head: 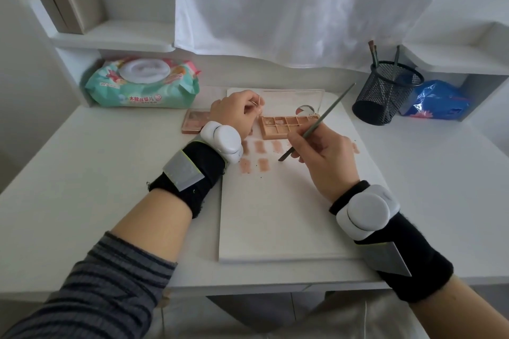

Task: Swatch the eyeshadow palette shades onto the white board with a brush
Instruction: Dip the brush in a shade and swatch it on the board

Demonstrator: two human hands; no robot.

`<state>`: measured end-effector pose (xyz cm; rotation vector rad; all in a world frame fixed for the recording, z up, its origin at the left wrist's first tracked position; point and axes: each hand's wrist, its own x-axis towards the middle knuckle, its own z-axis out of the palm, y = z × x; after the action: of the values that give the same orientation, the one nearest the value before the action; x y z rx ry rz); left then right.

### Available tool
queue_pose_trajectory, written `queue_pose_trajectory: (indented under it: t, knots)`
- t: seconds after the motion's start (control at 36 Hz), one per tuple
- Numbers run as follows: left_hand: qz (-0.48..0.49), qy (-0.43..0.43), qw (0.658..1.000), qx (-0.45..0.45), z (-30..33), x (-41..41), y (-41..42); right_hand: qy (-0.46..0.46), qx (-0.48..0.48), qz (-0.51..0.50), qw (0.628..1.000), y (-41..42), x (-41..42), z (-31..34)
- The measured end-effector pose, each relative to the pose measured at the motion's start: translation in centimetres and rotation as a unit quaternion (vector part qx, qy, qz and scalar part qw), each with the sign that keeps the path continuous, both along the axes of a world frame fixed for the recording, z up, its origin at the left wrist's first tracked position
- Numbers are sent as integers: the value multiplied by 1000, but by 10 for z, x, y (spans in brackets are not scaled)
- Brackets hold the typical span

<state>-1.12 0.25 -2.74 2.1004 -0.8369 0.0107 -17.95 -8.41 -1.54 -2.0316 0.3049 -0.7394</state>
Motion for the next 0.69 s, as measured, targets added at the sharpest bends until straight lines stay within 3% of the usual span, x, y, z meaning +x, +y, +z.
queue_pose_trajectory:
  t: [0.69]
  knots:
    - [4, -15, 1000, -14, -1, -2, -1, 29, -13, -3, 999, -1, -1, 1]
